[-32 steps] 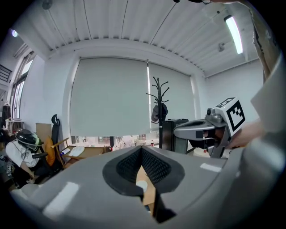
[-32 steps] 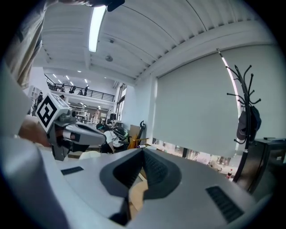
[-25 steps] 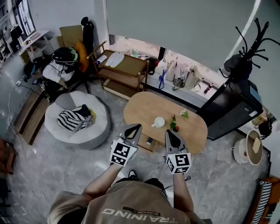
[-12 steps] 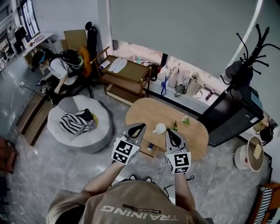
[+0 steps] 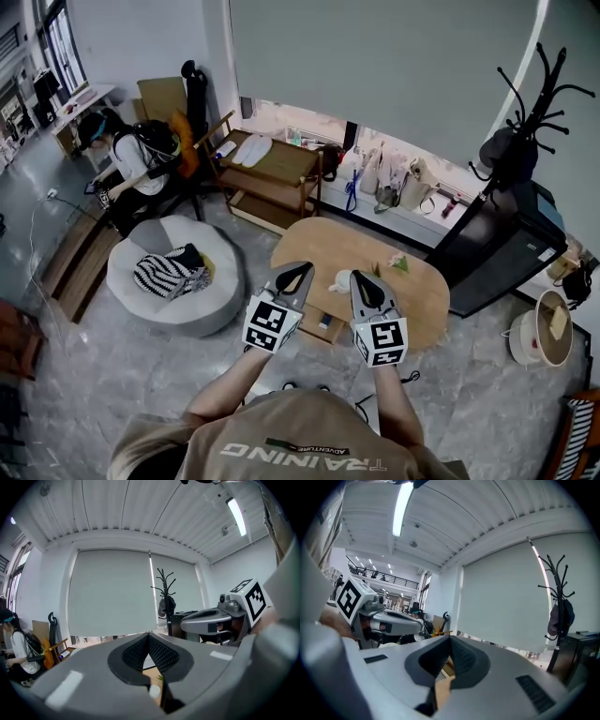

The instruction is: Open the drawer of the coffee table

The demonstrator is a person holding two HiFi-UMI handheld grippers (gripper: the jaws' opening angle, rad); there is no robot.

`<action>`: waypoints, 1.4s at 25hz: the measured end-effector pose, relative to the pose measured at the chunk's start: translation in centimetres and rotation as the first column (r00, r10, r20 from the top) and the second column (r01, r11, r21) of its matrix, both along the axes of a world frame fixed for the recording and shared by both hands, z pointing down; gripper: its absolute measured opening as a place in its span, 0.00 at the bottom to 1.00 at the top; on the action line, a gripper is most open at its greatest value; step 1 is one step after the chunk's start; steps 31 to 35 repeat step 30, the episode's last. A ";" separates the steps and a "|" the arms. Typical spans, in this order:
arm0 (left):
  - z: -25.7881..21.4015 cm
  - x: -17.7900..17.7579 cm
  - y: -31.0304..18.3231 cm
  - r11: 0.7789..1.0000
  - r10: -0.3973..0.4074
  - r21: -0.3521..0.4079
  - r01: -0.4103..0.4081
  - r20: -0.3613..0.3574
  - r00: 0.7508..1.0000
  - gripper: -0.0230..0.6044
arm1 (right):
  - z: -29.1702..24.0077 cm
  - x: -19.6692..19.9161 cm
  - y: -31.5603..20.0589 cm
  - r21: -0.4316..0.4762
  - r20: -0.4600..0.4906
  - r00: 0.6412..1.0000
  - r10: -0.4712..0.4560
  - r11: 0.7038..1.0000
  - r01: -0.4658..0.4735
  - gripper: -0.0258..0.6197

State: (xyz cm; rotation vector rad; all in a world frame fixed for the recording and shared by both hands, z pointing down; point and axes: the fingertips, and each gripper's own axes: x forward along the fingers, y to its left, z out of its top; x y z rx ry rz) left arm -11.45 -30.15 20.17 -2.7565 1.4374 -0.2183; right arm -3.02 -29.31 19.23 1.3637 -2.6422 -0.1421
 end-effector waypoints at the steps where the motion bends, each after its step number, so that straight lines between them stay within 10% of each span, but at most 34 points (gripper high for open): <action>1: -0.3 0.0 0.0 1.000 -0.006 0.007 0.006 0.000 1.000 0.05 | -0.3 0.1 0.0 0.004 0.005 1.000 0.001 1.000 -0.001 0.05; 35: -0.2 -0.1 2.5 0.998 -0.064 0.012 0.064 -0.001 0.998 0.05 | -0.6 0.4 2.8 0.003 0.042 0.999 -0.029 1.000 0.028 0.05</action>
